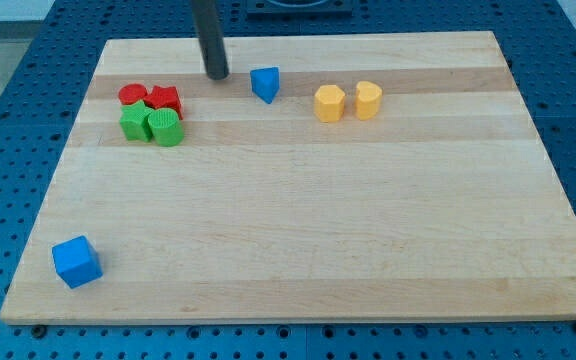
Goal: Slide the blue traingle closer to blue cube
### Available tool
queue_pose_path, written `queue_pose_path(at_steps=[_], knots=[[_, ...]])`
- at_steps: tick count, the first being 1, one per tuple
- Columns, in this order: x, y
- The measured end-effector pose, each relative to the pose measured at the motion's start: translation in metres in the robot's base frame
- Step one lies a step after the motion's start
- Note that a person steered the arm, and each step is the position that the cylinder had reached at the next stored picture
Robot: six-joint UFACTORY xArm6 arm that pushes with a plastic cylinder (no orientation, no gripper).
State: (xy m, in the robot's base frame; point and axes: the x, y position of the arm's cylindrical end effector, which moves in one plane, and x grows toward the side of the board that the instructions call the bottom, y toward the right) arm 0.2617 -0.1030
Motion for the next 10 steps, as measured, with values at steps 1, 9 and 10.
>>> queue_pose_path(at_steps=[1,9,10], knots=[[-0.002,0.046],[0.224,0.049],[0.218,0.079]])
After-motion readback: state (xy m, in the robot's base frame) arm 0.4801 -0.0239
